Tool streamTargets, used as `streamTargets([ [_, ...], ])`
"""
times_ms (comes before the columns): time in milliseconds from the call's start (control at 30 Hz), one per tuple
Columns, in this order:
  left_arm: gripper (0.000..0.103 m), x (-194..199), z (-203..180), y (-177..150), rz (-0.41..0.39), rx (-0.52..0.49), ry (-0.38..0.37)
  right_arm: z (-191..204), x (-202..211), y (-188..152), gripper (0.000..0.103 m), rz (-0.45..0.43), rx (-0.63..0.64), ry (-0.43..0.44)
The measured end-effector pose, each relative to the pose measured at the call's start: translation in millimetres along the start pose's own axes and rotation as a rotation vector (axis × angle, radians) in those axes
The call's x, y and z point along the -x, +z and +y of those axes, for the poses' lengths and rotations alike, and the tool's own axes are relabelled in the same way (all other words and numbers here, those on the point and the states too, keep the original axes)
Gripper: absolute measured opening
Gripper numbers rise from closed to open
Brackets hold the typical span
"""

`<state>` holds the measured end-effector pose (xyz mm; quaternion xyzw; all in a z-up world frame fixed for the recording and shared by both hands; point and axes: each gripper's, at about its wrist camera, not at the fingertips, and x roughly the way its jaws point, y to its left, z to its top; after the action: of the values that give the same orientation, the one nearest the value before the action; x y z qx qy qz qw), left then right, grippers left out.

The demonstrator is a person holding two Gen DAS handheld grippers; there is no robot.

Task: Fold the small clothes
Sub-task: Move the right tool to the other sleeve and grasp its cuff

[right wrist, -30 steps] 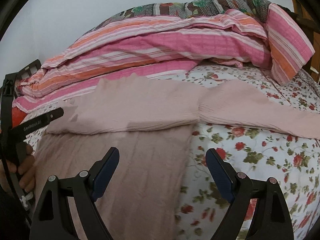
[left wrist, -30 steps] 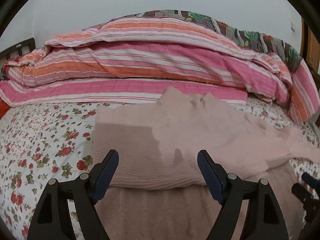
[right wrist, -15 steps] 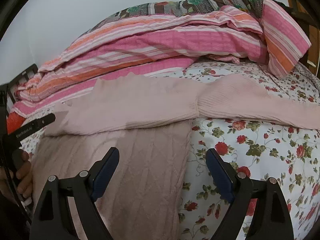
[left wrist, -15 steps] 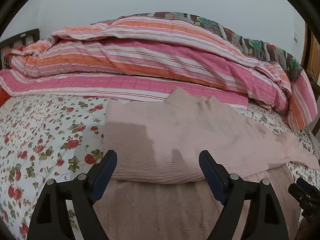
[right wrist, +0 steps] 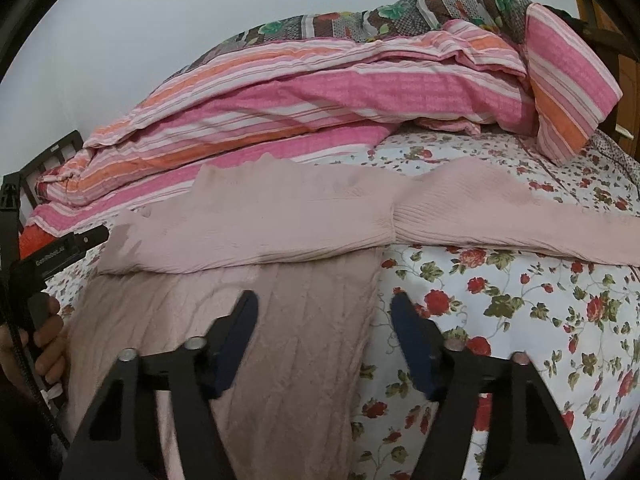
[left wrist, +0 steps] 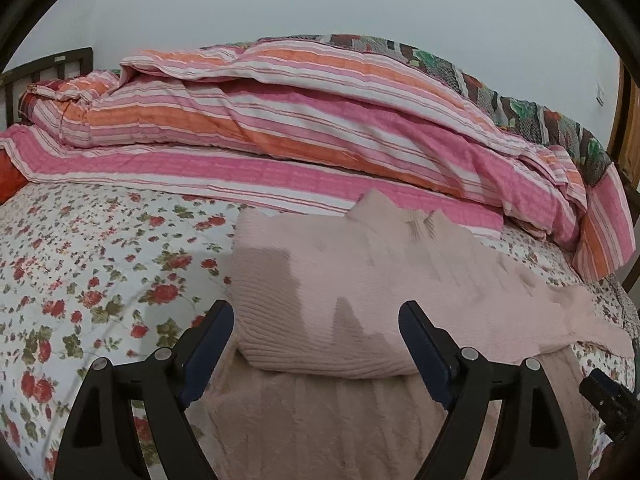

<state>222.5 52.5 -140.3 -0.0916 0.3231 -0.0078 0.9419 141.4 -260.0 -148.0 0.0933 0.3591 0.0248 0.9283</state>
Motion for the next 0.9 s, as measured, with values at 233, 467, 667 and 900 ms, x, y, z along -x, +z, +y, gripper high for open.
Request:
streamTargets([
  [233, 0.085, 8.5, 20.7, 8.7, -0.02, 0.069, -0.029, 5.4, 10.1, 12.6, 0.053, 0.013, 0.031, -0.03],
  [467, 0.086, 9.0, 50.1, 11.8, -0.005, 0.124, -0.003, 14.1, 19.4, 11.6, 0.053, 0.018, 0.057, -0.02],
  [667, 0.085, 10.2, 83.0, 11.9, -0.004, 0.162, 0.027, 12.1, 5.2, 6.0, 0.053, 0.045, 0.055, -0.01],
  [900, 0.085, 3.8, 113.8, 9.5, 0.018, 0.201, 0.055, 1.1, -24.2, 33.4, 0.053, 0.055, -0.006, -0.024],
])
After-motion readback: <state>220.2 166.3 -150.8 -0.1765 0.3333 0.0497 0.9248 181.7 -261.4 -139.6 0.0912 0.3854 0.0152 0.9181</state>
